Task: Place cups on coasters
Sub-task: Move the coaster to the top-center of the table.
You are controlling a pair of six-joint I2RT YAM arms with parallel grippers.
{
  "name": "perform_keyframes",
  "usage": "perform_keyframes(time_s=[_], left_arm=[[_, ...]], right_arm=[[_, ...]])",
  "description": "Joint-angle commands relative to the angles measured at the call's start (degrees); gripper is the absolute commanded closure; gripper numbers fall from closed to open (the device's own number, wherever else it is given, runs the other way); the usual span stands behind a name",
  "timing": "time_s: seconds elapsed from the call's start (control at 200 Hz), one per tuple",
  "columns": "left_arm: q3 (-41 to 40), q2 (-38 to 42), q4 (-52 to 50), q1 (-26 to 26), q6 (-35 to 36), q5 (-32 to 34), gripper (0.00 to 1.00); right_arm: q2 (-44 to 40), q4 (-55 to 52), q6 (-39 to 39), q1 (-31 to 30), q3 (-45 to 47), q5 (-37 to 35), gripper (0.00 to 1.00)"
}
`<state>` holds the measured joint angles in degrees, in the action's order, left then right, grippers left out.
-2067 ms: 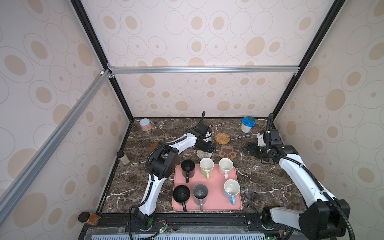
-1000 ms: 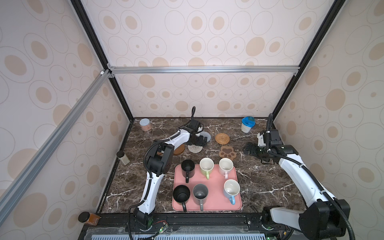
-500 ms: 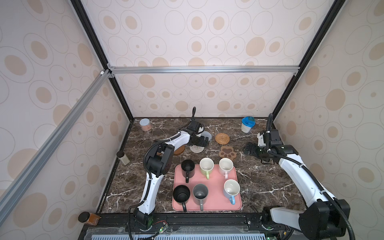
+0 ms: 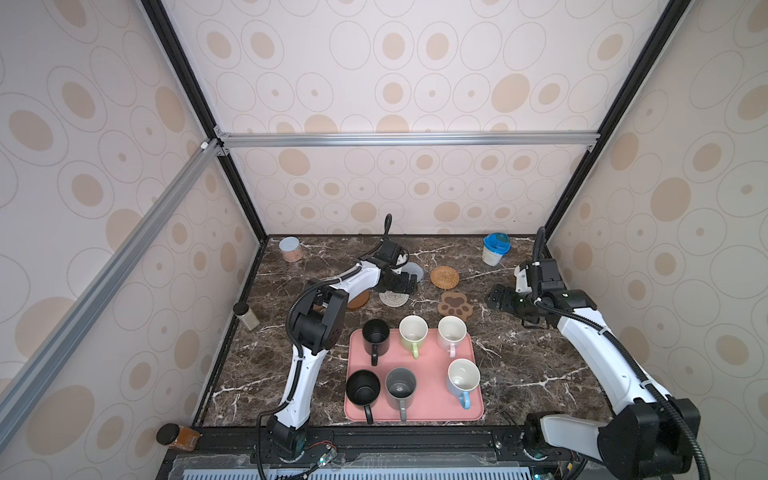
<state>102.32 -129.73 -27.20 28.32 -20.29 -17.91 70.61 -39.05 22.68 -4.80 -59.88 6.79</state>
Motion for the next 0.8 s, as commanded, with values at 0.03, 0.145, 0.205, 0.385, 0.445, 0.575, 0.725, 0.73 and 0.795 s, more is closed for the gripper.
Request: perform_keyframes(time_s=[0.03,0.145,0.205,0.385,0.445,0.575,0.725,0.73,0.795], left_arm=[[2.75,1.03,-3.35,0.24,-0.69,0.11,0.00],[3.06,1.89,-2.89,0.25,-0.72,-0.35,0.00],[2.73,2.52,-2.19,0.21,-0.54,-1.01,0.00],[2.97,3.65,-1.28,0.25,-0.38,-1.91,0.00],[3.36,3.78,-1.27,0.18,-0.36,-1.86,0.00],[5.25,3.40,-1.54,0.20,-0.19,-1.82,0.00],[8.65,1.77,-1.54,0.21,-0.54,-2.68,0.00],[8.71,1.68,-1.50,0.19,-0.54,-2.75,0.00],[10.71,0.39,-1.16,0.27,-1.02,-3.37,0.00]], right_arm=[[-1.15,-1.21,0.11,-0.04,-0.42,-0.85,0.00],[-1.68,-1.15,0.17,0.01,-0.31,-1.20,0.00],[-1.88,-0.97,0.20,0.01,-0.20,-1.29,0.00],[-2.23,-0.85,0.17,-0.01,0.08,-1.24,0.00],[-2.32,-0.85,0.23,0.04,0.11,-1.14,0.00],[-2.28,-0.85,0.26,0.02,0.16,-1.07,0.00],[-2.41,-0.86,0.22,-0.02,0.33,-1.07,0.00],[-2.41,-0.86,0.15,0.02,0.35,-1.07,0.00],[-2.30,-0.78,0.19,-0.01,0.62,-0.93,0.00]])
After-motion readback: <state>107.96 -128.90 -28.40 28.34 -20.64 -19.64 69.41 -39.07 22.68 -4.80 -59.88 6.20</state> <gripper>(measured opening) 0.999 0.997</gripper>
